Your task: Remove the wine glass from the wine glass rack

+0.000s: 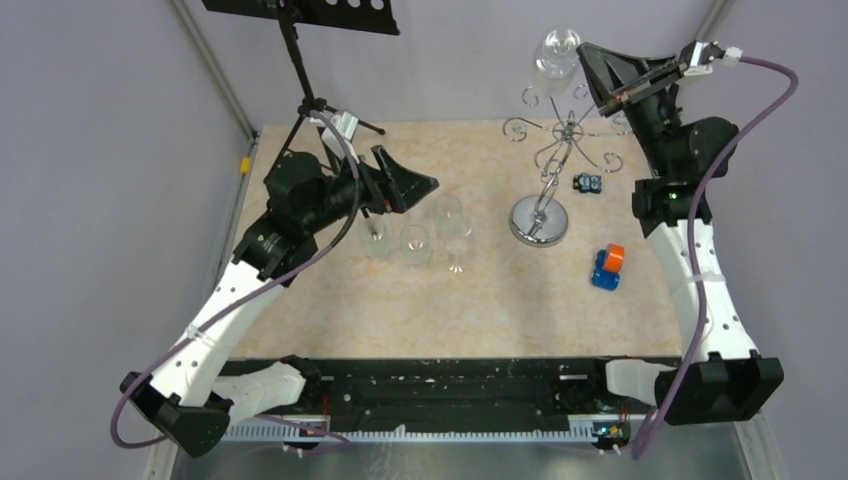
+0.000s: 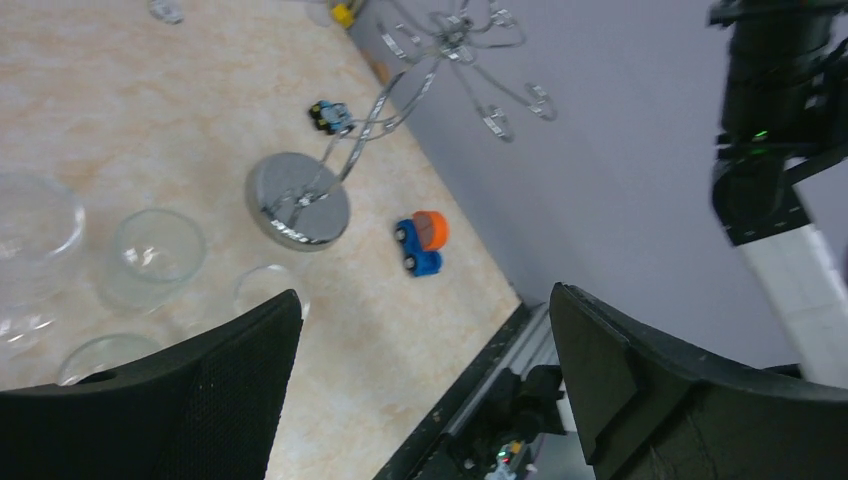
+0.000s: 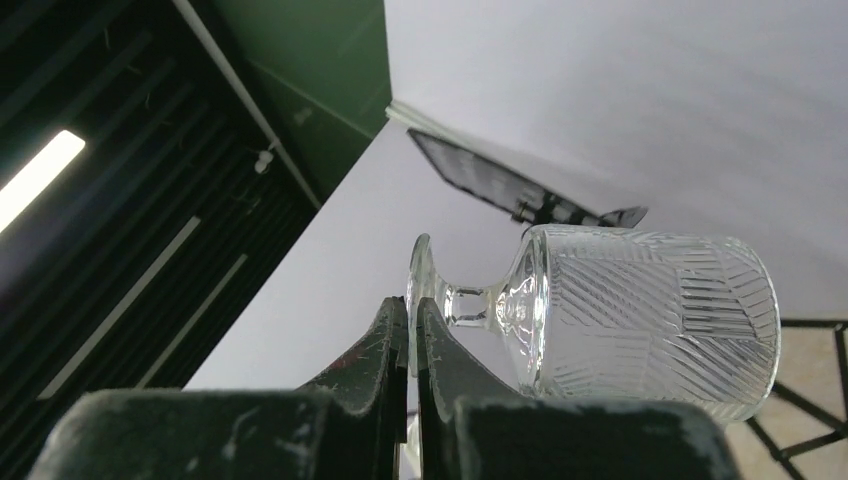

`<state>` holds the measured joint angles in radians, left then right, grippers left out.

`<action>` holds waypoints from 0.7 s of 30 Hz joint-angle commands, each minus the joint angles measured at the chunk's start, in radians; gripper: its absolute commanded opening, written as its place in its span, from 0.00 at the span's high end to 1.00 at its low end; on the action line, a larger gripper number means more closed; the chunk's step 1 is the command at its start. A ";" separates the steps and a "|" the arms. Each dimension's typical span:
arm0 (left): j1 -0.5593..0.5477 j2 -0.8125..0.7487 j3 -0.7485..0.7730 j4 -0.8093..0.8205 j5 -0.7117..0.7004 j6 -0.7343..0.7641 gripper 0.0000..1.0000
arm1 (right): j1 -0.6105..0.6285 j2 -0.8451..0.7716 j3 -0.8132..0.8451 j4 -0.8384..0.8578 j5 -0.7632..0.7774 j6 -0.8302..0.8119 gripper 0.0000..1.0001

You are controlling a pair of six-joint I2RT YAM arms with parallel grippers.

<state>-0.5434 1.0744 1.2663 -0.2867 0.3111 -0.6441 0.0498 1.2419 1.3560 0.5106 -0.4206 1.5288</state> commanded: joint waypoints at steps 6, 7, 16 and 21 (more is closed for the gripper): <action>0.004 0.082 -0.138 0.712 0.244 -0.511 0.03 | 0.137 -0.244 -0.158 0.066 -0.020 0.099 1.00; 0.005 0.096 -0.159 0.801 0.251 -0.571 0.02 | 0.154 -0.263 -0.176 0.067 -0.016 0.105 1.00; -0.006 0.280 -0.167 1.393 0.268 -0.927 0.01 | 0.346 -0.381 -0.281 0.064 0.060 0.101 1.00; -0.033 0.346 -0.126 1.540 0.274 -1.033 0.09 | 0.402 -0.395 -0.313 0.062 0.085 0.086 1.00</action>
<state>-0.5522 1.3956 1.0809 0.9741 0.5606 -1.5360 0.4213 0.8711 1.0523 0.4973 -0.3912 1.6115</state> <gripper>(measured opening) 0.943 0.022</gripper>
